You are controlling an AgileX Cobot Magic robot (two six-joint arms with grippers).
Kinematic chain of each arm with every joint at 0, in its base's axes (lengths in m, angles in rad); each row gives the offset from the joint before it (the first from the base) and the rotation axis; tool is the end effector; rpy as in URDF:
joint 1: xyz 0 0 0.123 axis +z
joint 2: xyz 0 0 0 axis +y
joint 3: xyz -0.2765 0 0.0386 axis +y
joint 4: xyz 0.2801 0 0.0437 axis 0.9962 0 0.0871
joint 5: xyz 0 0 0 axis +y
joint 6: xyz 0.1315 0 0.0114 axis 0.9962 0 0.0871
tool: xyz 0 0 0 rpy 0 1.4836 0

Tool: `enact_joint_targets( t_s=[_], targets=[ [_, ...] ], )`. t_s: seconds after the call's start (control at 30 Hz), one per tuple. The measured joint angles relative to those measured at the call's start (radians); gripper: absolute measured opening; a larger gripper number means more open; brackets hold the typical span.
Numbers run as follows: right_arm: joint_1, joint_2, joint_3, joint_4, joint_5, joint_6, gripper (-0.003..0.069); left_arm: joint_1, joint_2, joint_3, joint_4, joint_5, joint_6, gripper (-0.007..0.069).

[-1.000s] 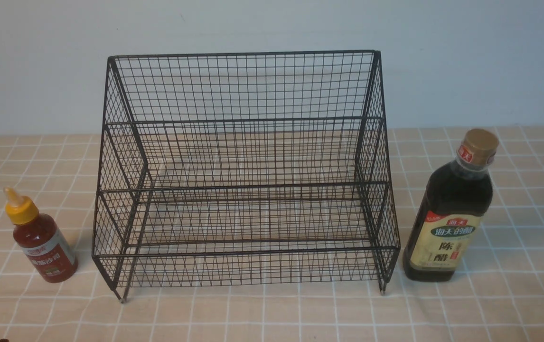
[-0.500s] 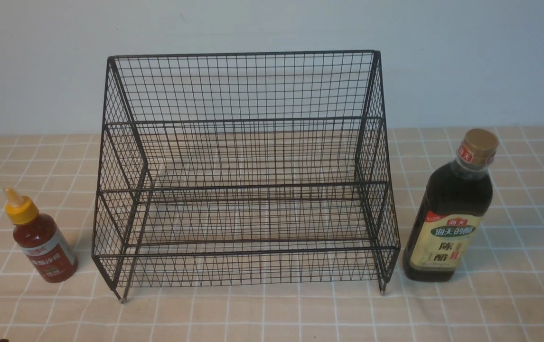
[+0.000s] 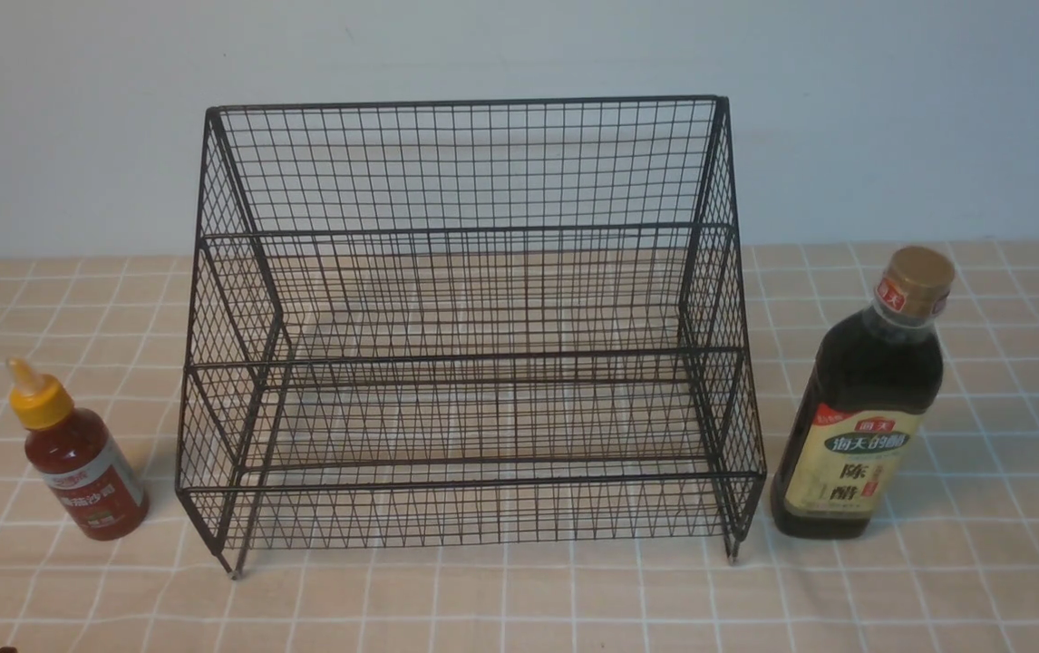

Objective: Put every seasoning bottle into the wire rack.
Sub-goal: Use the right arm to grab the condiment bottle closest to it

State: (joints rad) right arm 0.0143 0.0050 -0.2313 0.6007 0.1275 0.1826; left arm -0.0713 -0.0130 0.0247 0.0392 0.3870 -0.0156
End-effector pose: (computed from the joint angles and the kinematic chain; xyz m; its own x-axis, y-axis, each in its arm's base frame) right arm 0.1155 0.0112 0.2955 0.0875 0.7024 -0.7064 -0.2054 0.7066 0.6772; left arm 0.1290 -0.0073 0.1579 -0.3042 0.0425 -0.9517 0.0635 0.9977 0.0242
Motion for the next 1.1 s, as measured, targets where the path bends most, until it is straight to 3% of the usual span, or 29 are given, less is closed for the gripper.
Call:
enact_joint_targets(
  t_s=[0.17,0.47,0.67,0.87,1.1],
  targets=[
    [0.006,0.267,-0.422,-0.177,0.394,-0.15,-0.0015,0.0,0.0,0.0,0.0,0.0,0.0,-0.0007],
    [0.006,0.841,-0.945,-0.28,1.016,-0.22,-0.0009,0.0,0.0,0.0,0.0,0.0,0.0,-0.0007],
    [0.006,1.094,-1.14,-0.225,1.103,-0.245,0.0046,0.0,0.0,0.0,0.0,0.0,0.0,-0.0007],
    [0.006,1.225,-1.17,-0.201,1.09,-0.295,0.0172,0.0,0.0,0.0,0.0,0.0,0.0,-0.0007],
    [0.094,1.335,-1.17,-0.243,1.011,-0.386,0.0425,0.0,0.0,0.0,0.0,0.0,0.0,-0.0007]
  ],
)
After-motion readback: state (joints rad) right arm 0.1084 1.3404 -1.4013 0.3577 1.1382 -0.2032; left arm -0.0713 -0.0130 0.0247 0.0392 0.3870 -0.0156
